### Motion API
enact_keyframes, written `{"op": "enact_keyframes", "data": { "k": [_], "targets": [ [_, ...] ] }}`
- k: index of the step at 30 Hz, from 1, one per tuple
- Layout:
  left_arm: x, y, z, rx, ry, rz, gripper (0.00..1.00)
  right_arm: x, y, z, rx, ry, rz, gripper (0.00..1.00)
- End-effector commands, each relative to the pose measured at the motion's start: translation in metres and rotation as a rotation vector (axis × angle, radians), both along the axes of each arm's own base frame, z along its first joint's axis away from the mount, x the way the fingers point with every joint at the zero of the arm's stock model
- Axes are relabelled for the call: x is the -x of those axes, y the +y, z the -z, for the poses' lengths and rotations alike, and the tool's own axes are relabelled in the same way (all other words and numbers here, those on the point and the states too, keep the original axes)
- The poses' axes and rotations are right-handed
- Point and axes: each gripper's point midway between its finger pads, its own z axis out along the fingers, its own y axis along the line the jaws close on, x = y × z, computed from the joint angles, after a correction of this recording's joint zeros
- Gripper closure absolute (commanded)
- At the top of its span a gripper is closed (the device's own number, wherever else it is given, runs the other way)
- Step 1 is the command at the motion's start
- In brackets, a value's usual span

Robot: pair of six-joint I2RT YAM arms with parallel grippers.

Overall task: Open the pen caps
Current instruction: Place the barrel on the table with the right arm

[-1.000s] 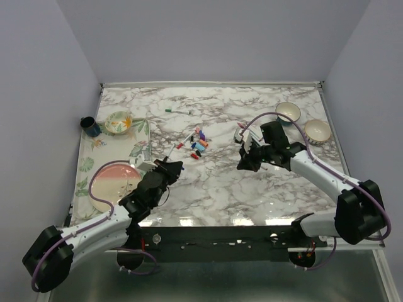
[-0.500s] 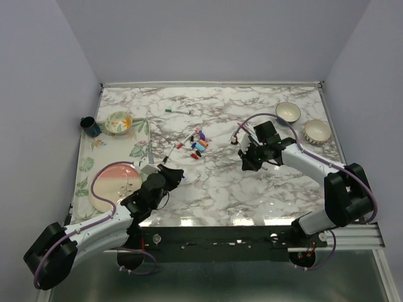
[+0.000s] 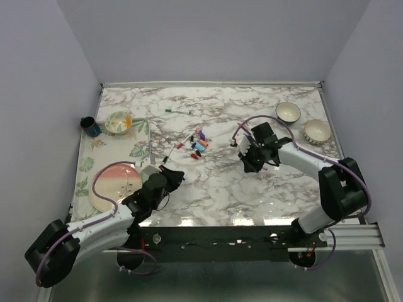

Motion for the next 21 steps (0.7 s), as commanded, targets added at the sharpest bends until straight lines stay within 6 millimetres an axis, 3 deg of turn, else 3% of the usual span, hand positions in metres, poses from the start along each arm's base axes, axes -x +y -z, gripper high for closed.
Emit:
{"op": "enact_keyframes", "data": {
  "k": [1,21],
  "targets": [
    [0.0006,-0.0009,0.0039,-0.01,0.012,0.011,1.0,-0.0057,-0.004,0.0007,0.045,0.001,0.006,0.94],
    [0.0014,-0.0049,0.0078,-0.017,0.023,0.032,1.0,-0.0111,-0.0113,0.0081,0.091,0.0,0.038,0.91]
  ]
}}
